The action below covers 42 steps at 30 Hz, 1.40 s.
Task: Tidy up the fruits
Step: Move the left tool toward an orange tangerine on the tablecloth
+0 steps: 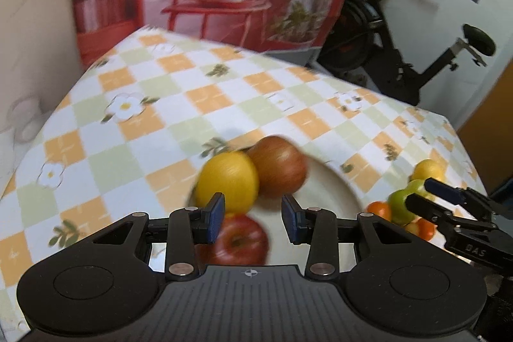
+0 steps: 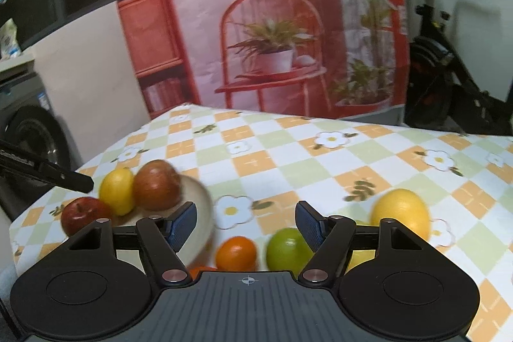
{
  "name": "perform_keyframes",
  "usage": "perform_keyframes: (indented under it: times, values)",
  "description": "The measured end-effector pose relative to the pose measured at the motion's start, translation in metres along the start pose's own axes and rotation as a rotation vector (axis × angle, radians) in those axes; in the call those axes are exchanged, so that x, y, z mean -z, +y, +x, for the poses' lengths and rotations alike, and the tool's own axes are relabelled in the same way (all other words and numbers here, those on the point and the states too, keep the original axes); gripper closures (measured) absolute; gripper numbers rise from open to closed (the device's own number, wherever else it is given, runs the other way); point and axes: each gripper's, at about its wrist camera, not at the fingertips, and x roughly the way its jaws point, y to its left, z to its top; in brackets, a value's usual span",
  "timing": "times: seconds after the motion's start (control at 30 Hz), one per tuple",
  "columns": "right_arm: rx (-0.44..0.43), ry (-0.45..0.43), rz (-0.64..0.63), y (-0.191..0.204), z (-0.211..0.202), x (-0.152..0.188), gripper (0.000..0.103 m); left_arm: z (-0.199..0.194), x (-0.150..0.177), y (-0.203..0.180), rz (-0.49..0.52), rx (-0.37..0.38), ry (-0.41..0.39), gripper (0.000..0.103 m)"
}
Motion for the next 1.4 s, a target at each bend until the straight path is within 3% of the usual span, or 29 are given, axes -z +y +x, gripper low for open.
perform_keyframes:
  times: [0.47,0.83,1.2,1.4]
  values:
    - [0.111,-0.063,0.069,-0.054,-0.036,0.029,0.04,0.024,0.009,-0.086,0.119,0.137,-0.063,0.061]
    - [0.136,-0.068,0.073,-0.073,-0.039,0.054,0.04,0.038,0.008,-0.133,0.179,0.149,-0.119,0.061]
    - [0.091,-0.086,0.022,-0.064,-0.042,0.061,0.041,0.026,0.039,-0.131,0.223,0.112,-0.139,0.061]
    - [0.034,-0.054,0.015,-0.064,-0.039,0.06,0.056,0.024,0.043,-0.124,0.208,0.094,-0.13,0.061]
